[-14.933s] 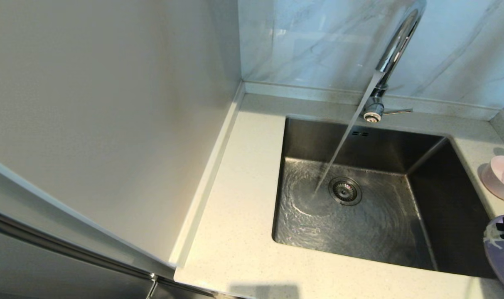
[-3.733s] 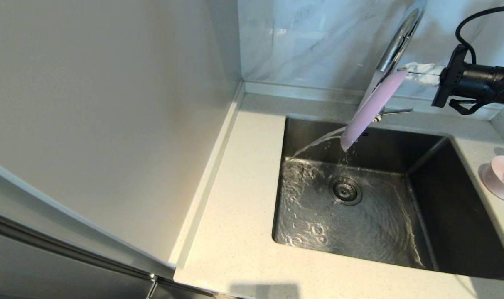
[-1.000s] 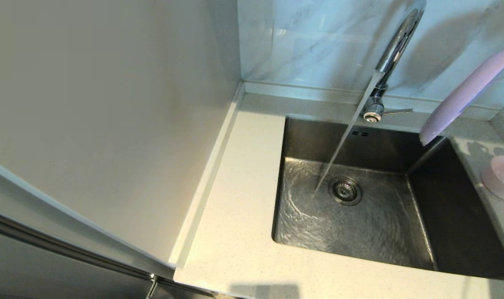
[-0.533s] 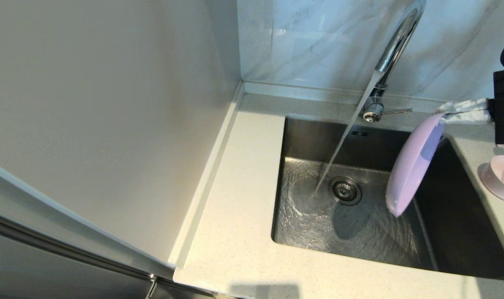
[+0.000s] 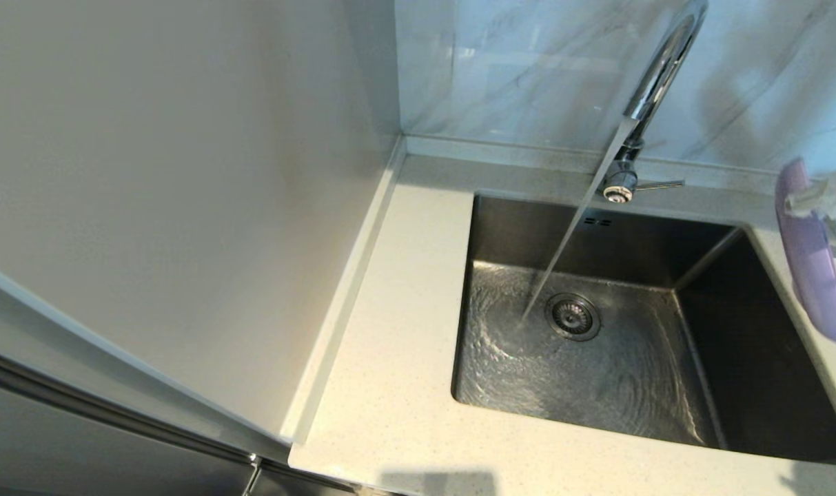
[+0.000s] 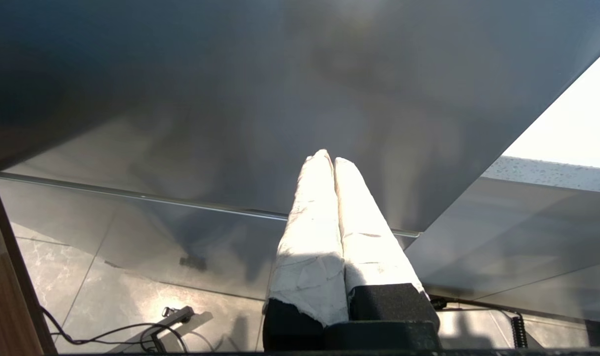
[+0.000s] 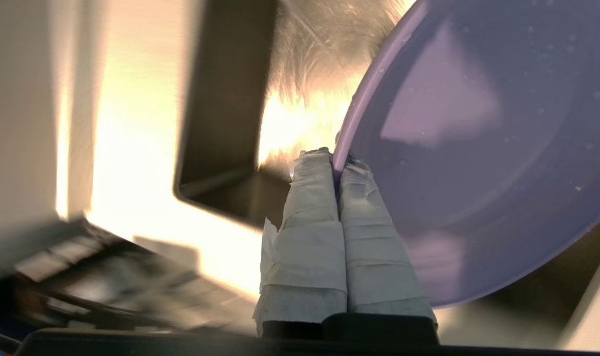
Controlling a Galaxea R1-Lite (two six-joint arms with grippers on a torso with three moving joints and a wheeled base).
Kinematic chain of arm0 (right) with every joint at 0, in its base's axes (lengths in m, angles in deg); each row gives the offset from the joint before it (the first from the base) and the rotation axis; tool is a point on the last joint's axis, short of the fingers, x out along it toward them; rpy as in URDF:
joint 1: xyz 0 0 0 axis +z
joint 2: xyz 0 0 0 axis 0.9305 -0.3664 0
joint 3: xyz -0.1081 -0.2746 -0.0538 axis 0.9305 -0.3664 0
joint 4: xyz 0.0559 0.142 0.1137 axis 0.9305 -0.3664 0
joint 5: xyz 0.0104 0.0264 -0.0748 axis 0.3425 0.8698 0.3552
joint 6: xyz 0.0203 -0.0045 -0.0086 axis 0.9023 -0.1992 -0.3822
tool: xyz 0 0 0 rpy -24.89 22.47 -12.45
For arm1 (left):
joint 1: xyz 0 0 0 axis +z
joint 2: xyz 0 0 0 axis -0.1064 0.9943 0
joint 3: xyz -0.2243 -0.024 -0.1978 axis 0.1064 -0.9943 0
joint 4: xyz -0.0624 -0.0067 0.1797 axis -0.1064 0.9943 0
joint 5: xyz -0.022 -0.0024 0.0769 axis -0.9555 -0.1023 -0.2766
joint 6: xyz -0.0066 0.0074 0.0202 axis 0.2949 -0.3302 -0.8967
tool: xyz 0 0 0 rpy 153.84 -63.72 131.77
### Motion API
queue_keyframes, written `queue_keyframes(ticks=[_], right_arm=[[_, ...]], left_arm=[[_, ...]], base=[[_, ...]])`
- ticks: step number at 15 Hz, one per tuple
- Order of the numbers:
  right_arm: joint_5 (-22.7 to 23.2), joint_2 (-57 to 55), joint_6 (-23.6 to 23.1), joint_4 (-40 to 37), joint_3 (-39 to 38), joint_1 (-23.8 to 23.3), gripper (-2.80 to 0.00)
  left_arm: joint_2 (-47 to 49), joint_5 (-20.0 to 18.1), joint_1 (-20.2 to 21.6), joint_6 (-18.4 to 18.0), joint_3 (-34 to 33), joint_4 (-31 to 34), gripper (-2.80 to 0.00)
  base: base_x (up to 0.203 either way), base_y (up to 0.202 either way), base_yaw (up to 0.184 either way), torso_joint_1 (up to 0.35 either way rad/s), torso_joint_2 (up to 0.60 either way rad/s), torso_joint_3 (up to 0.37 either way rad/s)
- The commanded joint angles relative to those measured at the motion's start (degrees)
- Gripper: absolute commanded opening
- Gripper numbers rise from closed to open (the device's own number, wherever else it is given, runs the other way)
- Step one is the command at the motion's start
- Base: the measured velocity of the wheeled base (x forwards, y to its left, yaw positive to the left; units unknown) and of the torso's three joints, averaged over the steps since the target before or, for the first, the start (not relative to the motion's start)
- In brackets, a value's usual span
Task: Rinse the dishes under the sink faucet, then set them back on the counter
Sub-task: Place the plate on the table
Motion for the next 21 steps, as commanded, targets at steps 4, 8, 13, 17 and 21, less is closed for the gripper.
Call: queue_keyframes(ticks=[4, 8, 13, 17, 21], right_arm=[[7.04, 6.39, -19.41, 10.38, 0.18, 0.57, -2.8], [6.81, 11.28, -19.85, 4.75, -20.89, 2.13, -2.8], [3.29, 9.45, -11.14, 6.95, -10.71, 2.65, -2.8], [0.17, 12.61, -17.92, 10.17, -13.42, 3.44, -2.8], [-15.68, 15.54, -25.49, 15.0, -35.41, 4.58, -2.8]], left_arm=[[0.0, -0.06, 0.0, 0.0, 0.0, 0.02, -2.8], [0.0, 0.01, 0.0, 0.0, 0.0, 0.02, -2.8], [0.0, 0.01, 0.0, 0.0, 0.0, 0.02, -2.8], [0.0, 0.01, 0.0, 0.0, 0.0, 0.02, -2.8], [0.0, -0.02, 0.0, 0.0, 0.0, 0.02, -2.8]], base=[[0.0, 0.0, 0.0, 0.0, 0.0, 0.0], [0.0, 0.0, 0.0, 0.0, 0.0, 0.0], [0.0, 0.0, 0.0, 0.0, 0.0, 0.0], [0.0, 0.0, 0.0, 0.0, 0.0, 0.0], [0.0, 0.0, 0.0, 0.0, 0.0, 0.0]])
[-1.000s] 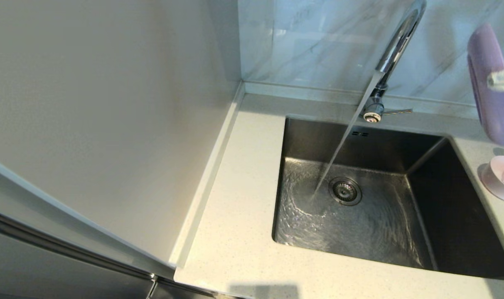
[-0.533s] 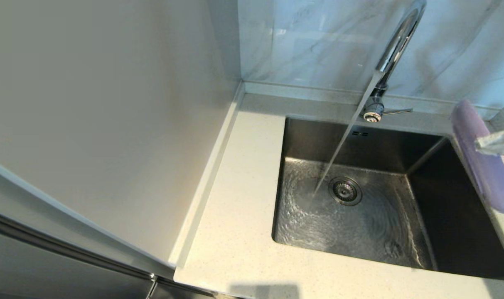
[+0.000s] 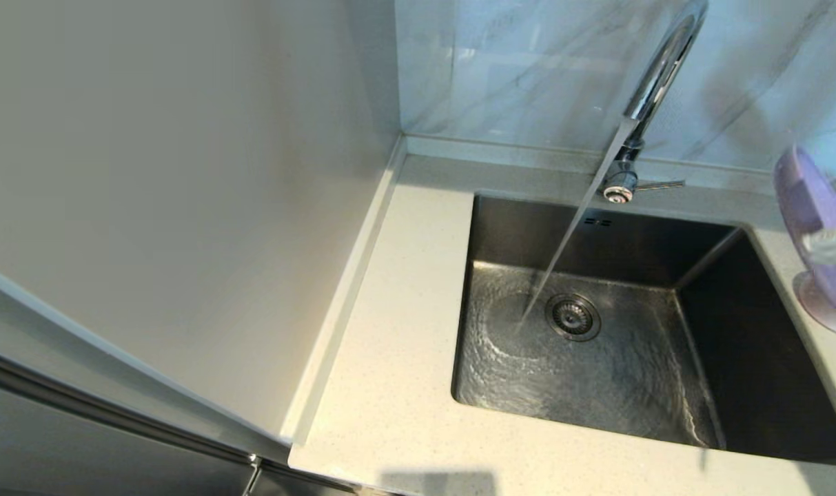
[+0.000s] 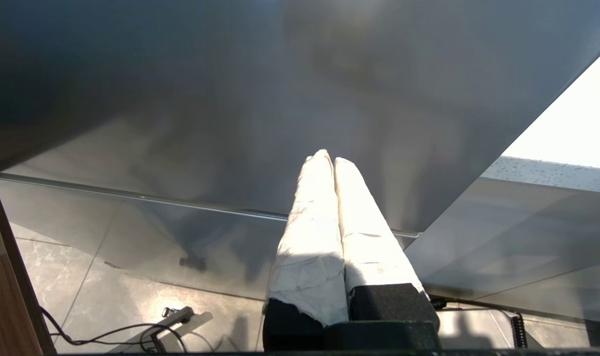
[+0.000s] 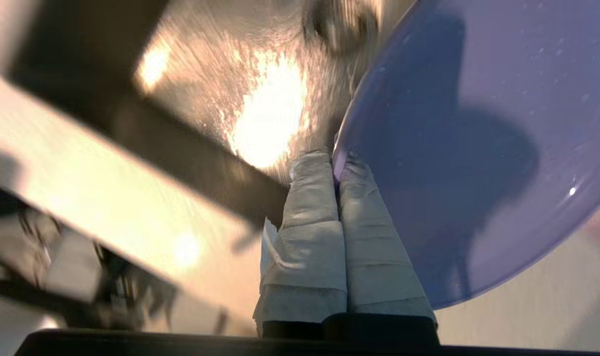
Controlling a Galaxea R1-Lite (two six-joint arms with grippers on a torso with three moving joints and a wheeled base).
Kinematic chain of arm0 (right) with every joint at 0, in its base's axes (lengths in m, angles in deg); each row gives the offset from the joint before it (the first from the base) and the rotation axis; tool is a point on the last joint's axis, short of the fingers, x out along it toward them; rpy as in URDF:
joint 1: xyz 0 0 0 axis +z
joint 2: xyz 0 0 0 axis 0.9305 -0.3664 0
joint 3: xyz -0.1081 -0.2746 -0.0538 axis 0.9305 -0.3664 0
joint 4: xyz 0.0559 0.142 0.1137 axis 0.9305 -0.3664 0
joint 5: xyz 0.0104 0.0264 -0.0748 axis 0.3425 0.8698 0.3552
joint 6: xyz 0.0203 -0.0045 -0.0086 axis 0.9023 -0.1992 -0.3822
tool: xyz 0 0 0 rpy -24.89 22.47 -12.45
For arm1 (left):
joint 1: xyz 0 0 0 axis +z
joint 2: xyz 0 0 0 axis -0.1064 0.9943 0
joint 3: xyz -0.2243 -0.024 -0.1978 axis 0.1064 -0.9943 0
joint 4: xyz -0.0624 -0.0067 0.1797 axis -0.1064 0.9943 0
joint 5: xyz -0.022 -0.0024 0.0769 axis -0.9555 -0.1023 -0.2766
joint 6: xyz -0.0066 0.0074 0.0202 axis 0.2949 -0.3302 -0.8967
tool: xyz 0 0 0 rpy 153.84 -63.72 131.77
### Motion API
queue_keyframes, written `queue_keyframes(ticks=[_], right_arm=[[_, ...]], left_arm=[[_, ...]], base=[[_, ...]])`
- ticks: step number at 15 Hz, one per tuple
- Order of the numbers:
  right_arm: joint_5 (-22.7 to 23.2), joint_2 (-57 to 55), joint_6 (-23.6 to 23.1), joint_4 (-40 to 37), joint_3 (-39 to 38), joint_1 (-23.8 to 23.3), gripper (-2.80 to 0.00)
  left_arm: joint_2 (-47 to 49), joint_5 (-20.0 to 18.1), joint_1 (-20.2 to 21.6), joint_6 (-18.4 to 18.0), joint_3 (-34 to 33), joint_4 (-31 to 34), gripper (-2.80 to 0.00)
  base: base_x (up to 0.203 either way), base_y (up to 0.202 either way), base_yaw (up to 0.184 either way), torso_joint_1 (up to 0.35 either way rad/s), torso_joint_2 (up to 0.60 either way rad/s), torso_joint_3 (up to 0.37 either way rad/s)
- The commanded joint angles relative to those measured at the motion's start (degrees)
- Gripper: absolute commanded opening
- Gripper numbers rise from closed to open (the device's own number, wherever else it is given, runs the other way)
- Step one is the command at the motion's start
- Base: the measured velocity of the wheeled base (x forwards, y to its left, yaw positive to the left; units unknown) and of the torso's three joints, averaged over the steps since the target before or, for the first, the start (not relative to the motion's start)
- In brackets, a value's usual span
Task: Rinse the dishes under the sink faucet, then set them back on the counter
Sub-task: Place the plate on the table
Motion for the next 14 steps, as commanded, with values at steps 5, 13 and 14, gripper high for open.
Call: queue_keyframes(ticks=[5, 13, 14], right_arm=[[-5.26, 1.17, 9.46, 8.37, 2.65, 2.47, -2.8], [0.26, -2.21, 14.84, -39.02, 17.53, 9.95, -2.8], [5.71, -3.14, 14.53, -42.24, 20.77, 10.82, -2.8]], left_arm=[[0.0, 0.01, 0.0, 0.02, 0.0, 0.0, -2.8], [0.0, -0.06, 0.0, 0.02, 0.0, 0.0, -2.8], [0.0, 0.01, 0.0, 0.02, 0.0, 0.0, -2.8]], base=[[0.0, 0.0, 0.0, 0.0, 0.0, 0.0], [0.0, 0.0, 0.0, 0.0, 0.0, 0.0], [0.0, 0.0, 0.0, 0.0, 0.0, 0.0]])
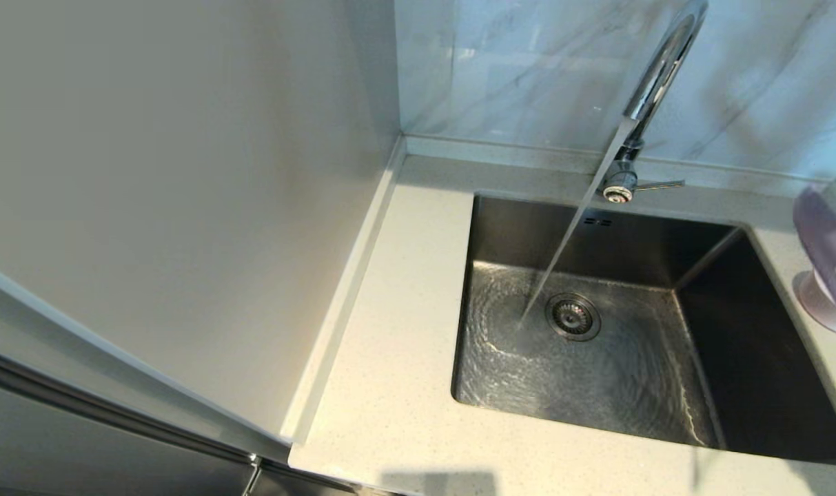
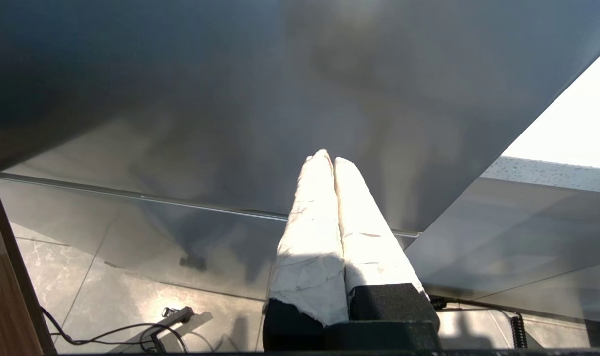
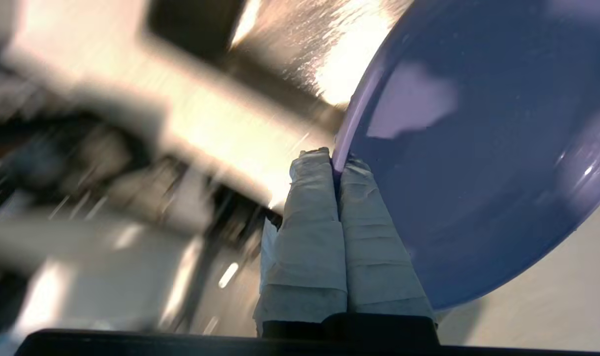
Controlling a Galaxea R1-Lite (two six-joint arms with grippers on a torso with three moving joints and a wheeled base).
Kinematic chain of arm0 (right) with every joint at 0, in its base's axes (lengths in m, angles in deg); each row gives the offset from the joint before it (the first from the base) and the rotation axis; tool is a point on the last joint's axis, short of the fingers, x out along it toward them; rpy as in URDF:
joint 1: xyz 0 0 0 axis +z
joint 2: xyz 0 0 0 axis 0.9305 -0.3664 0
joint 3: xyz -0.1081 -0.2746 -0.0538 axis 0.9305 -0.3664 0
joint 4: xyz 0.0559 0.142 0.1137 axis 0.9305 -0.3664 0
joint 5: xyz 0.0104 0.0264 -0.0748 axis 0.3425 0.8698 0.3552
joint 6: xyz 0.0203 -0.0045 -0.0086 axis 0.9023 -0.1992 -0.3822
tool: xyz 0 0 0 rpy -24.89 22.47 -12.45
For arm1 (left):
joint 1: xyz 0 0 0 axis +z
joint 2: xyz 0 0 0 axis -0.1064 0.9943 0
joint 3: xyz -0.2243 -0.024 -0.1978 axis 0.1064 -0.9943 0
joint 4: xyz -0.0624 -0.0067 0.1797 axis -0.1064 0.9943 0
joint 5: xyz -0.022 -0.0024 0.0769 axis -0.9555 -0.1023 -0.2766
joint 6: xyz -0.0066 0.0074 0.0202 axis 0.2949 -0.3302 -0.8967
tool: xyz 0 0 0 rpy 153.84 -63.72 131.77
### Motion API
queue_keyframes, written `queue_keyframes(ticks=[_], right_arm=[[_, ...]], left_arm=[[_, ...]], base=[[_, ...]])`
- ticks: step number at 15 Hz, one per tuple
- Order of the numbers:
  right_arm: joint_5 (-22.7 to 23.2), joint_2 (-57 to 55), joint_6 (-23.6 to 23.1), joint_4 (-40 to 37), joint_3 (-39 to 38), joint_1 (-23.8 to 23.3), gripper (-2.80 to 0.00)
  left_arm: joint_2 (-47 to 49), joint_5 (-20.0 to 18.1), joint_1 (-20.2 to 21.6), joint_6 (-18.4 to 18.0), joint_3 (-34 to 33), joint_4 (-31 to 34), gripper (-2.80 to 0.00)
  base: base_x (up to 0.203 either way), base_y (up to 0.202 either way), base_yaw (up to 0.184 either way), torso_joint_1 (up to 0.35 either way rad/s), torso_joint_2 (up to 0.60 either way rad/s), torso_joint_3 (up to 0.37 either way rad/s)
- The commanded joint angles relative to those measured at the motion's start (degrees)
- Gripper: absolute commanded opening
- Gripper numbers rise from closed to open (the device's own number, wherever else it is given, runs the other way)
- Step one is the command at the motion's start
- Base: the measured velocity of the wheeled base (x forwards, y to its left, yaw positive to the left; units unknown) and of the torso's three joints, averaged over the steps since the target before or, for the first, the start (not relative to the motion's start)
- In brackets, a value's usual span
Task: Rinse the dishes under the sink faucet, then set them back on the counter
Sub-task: Place the plate on the table
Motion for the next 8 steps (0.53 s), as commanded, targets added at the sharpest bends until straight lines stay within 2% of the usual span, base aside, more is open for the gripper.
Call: queue_keyframes(ticks=[1, 2, 3, 5, 6, 7, 8], right_arm=[[8.83, -2.15, -0.36, -18.27, 7.11, 1.65, -2.8], [8.74, -1.56, -0.46, -13.46, 7.46, 1.21, -2.8], [7.8, -1.14, -0.55, -4.62, 7.2, 0.84, -2.8], [2.0, -0.82, -0.72, 24.74, 5.6, 0.34, -2.8], [-1.81, -0.73, -0.9, 36.68, 4.45, 0.14, -2.8], [-5.11, -0.49, -1.05, 43.5, 3.21, -0.03, -2.8], [-6.96, -0.01, -1.14, 46.09, 0.68, -0.12, -2.8]], left_arm=[[0.0, 0.0, 0.0, 0.02, 0.0, 0.0, -2.8], [0.0, 0.01, 0.0, 0.02, 0.0, 0.0, -2.8], [0.0, 0.0, 0.0, 0.02, 0.0, 0.0, -2.8], [0.0, -0.02, 0.0, 0.02, 0.0, 0.0, -2.8], [0.0, -0.08, 0.0, 0.02, 0.0, 0.0, -2.8], [0.0, 0.01, 0.0, 0.02, 0.0, 0.0, -2.8], [0.0, 0.01, 0.0, 0.02, 0.0, 0.0, -2.8]], base=[[0.0, 0.0, 0.0, 0.0, 0.0, 0.0], [0.0, 0.0, 0.0, 0.0, 0.0, 0.0], [0.0, 0.0, 0.0, 0.0, 0.0, 0.0], [0.0, 0.0, 0.0, 0.0, 0.0, 0.0], [0.0, 0.0, 0.0, 0.0, 0.0, 0.0], [0.0, 0.0, 0.0, 0.0, 0.0, 0.0], [0.0, 0.0, 0.0, 0.0, 0.0, 0.0]])
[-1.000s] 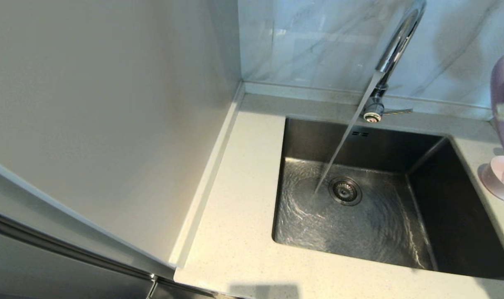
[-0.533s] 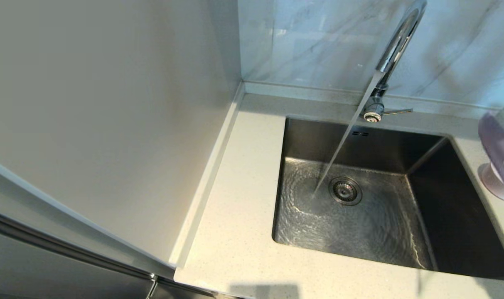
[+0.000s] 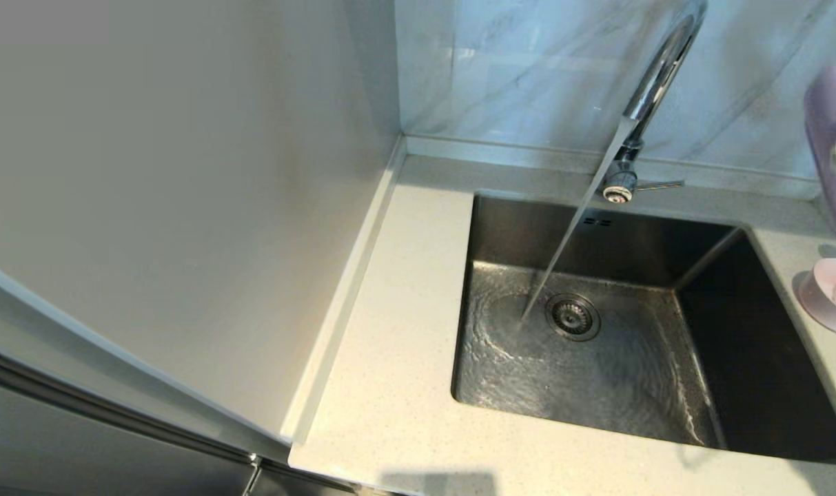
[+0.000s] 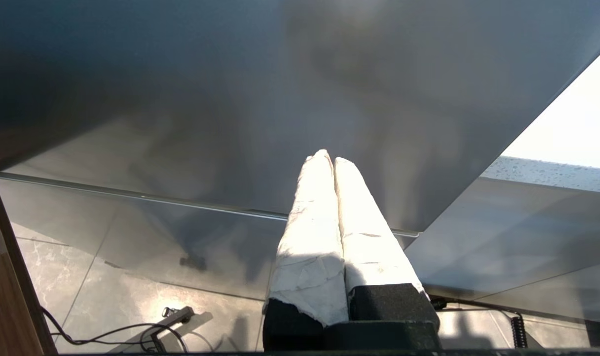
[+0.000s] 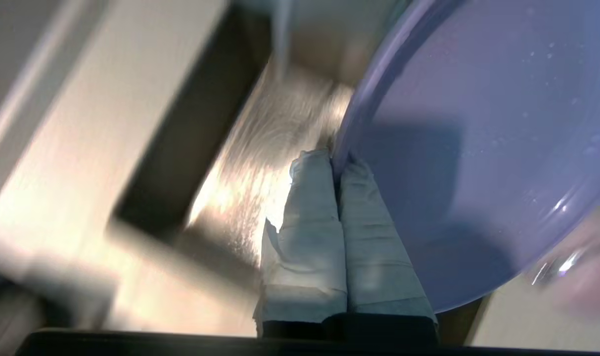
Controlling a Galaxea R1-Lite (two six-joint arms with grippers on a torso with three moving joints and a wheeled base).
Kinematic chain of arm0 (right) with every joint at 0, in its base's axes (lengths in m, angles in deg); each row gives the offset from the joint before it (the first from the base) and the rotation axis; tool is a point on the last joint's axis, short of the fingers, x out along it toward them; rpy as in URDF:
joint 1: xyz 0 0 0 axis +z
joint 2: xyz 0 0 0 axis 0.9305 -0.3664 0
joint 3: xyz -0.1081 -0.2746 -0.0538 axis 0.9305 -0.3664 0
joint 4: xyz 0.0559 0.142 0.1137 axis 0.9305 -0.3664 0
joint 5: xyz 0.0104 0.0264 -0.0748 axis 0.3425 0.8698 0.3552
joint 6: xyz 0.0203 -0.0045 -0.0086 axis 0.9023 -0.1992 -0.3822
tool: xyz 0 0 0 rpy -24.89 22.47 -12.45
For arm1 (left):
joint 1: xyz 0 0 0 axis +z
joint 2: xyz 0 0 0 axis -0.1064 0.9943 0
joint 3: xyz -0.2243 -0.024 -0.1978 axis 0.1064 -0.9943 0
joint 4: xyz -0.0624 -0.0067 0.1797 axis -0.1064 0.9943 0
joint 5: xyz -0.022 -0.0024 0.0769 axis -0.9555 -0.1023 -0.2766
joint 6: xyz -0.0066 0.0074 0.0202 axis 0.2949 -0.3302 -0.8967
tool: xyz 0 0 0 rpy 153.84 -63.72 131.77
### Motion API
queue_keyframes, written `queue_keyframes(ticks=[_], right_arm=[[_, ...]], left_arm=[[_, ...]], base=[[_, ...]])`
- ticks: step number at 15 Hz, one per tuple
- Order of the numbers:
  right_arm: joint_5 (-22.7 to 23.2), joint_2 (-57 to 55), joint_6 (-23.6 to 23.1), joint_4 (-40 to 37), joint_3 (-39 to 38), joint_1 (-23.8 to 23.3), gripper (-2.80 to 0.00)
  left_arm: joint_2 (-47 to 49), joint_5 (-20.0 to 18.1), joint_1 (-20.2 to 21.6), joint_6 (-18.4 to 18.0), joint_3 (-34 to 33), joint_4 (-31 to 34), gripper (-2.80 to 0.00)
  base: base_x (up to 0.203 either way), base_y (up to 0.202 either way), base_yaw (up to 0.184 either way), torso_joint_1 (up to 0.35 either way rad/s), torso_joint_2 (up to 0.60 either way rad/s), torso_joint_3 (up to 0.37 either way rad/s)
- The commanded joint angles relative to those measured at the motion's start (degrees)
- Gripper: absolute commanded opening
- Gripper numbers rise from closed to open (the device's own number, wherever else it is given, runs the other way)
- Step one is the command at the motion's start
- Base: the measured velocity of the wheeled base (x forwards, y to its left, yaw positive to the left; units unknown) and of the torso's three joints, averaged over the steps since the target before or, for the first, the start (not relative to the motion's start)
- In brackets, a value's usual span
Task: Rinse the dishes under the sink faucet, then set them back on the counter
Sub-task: Place the plate on the table
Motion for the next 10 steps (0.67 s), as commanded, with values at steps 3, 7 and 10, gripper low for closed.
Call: queue_keyframes(ticks=[3, 7, 10], right_arm=[[-4.05, 3.3, -0.09, 17.17, -15.85, 0.06, -2.8], [-3.7, 4.03, 0.74, 3.25, -30.66, 0.58, -2.8], [-8.99, 4.41, -1.36, 7.24, -30.87, 0.53, -2.8]], left_arm=[[0.0, 0.03, 0.0, 0.0, 0.0, 0.0, -2.8], [0.0, -0.01, 0.0, 0.0, 0.0, 0.0, -2.8], [0.0, 0.03, 0.0, 0.0, 0.0, 0.0, -2.8]], base=[[0.0, 0.0, 0.0, 0.0, 0.0, 0.0], [0.0, 0.0, 0.0, 0.0, 0.0, 0.0], [0.0, 0.0, 0.0, 0.0, 0.0, 0.0]])
